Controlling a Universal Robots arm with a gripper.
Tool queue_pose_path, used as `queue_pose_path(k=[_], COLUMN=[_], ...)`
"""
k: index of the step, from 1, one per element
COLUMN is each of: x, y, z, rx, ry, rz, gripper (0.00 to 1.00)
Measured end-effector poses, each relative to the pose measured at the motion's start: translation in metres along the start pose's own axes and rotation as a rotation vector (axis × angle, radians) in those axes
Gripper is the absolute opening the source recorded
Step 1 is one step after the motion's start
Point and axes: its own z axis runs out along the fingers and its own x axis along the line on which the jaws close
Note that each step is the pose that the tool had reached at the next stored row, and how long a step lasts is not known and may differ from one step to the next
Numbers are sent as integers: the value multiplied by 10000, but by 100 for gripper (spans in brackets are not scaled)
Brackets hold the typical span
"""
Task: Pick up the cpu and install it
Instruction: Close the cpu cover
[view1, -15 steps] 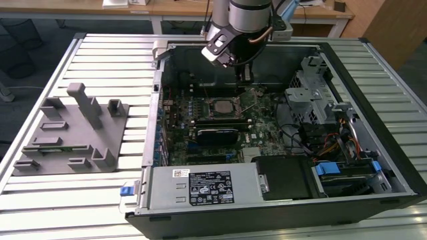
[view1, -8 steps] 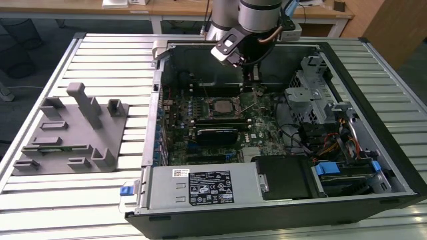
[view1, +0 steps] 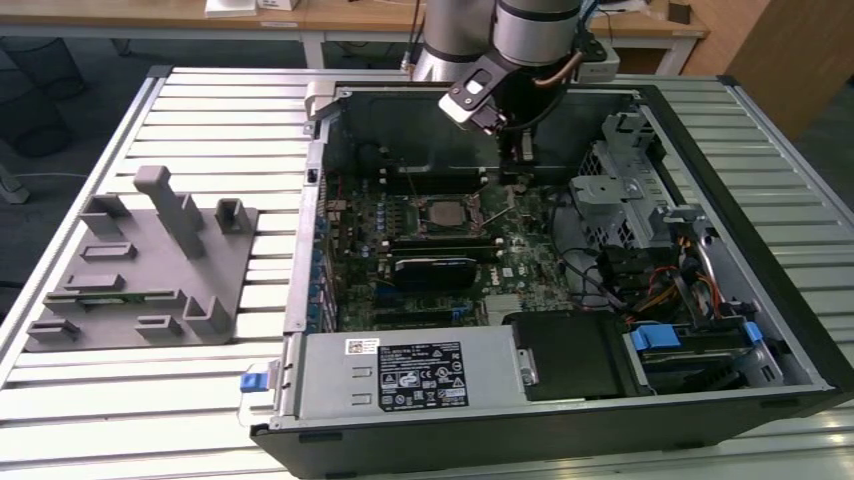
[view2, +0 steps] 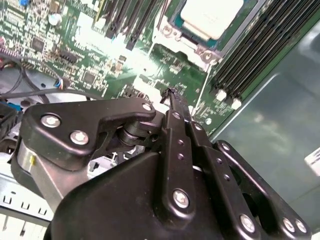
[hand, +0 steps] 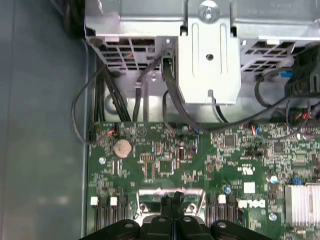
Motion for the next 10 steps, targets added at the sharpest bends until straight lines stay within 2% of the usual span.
queue_pose_path(k=[10], x=[2], y=[191], z=[11], rx=[0], ry=[0], rz=[0], gripper=[11])
